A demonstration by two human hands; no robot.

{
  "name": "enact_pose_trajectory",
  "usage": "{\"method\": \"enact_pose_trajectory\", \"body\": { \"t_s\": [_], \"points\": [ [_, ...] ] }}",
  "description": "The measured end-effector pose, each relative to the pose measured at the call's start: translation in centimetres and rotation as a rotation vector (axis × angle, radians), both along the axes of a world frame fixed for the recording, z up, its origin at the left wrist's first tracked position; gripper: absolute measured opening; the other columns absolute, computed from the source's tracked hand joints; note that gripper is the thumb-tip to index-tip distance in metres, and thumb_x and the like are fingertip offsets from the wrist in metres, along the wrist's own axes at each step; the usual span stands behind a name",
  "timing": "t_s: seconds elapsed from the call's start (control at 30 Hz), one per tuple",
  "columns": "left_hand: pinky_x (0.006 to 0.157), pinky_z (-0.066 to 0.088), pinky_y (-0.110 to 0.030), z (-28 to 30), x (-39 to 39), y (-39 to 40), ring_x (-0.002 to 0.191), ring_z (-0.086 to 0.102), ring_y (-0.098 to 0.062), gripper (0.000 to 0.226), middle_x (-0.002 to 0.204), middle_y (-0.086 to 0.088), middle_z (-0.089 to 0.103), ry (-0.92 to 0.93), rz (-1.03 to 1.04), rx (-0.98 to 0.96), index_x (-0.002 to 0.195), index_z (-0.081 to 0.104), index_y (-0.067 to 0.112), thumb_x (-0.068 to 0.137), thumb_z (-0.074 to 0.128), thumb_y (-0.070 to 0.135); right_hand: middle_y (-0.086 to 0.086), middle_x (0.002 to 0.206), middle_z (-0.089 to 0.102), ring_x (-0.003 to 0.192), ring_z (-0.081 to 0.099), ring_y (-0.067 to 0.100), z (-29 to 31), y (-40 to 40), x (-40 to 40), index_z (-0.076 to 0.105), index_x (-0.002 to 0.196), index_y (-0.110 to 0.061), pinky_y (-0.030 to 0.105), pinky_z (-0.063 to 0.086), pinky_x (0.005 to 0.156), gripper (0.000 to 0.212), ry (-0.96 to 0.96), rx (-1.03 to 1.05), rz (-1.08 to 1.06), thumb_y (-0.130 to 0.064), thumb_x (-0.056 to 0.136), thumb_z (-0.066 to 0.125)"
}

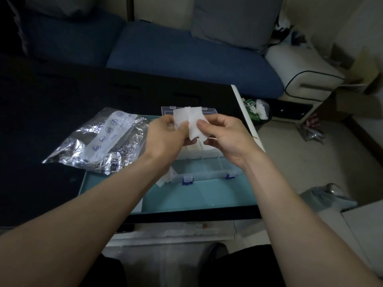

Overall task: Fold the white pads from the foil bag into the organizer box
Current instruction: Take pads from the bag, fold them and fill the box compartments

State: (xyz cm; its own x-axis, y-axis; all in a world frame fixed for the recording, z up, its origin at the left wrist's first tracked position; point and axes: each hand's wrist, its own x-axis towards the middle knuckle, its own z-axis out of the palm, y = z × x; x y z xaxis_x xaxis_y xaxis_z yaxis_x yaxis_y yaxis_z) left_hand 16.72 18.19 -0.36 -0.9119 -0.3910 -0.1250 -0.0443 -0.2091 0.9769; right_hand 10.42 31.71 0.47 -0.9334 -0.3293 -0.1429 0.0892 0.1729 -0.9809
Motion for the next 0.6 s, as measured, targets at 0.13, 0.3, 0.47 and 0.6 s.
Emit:
{"method": "enact_pose_trajectory", "body": {
  "t_s": [0.13,0.3,0.47,0.6],
  "points": [
    [0.070,0.062,-0.035,0.5,0.0,-0.5,0.078,0.075,-0.030,0.016,0.086,-0.016,0.075,-0.017,-0.115,0.089,0.107,0.063,0.003,0.101,0.052,0.014,-0.003,0.083,0.072,0.070,0.068,0.009,0.4,0.6,-0.2,0.068,0.095,-0.017,0.023,0.054,0.062,0.004,0.048,0.006,0.040,-0.013,0.094,0.068],
    [0.073,0.062,-0.035,0.1,0.0,-1.0,0.081,0.074,-0.032,0.027,0.094,-0.027,0.072,-0.043,-0.197,0.026,0.106,0.062,-0.005,0.104,0.046,0.016,-0.005,0.079,0.074,0.071,0.068,0.008,0.7,1.6,-0.7,0.069,0.094,-0.018,0.024,0.056,0.063,0.012,0.152,-0.004,0.028,-0.007,0.090,0.072],
    [0.072,0.062,-0.032,-0.1,0.0,-1.0,0.080,0.075,-0.029,0.023,0.089,-0.024,0.073,-0.046,-0.218,-0.015,0.100,0.063,-0.007,0.102,0.052,0.014,0.002,0.082,0.074,0.073,0.068,0.012,1.0,2.5,-0.9,0.071,0.094,-0.017,0.022,0.055,0.061,0.013,0.228,0.060,0.071,-0.005,0.088,0.073],
    [0.071,0.062,-0.035,-0.6,-0.2,-1.5,0.075,0.075,-0.028,0.023,0.067,-0.012,0.069,-0.071,-0.131,-0.082,0.086,0.061,-0.004,0.099,0.057,0.015,0.003,0.084,0.073,0.076,0.067,0.015,1.0,2.8,-1.1,0.071,0.094,-0.015,0.023,0.054,0.061,0.013,0.216,0.043,0.040,-0.004,0.088,0.073]
  ]
}}
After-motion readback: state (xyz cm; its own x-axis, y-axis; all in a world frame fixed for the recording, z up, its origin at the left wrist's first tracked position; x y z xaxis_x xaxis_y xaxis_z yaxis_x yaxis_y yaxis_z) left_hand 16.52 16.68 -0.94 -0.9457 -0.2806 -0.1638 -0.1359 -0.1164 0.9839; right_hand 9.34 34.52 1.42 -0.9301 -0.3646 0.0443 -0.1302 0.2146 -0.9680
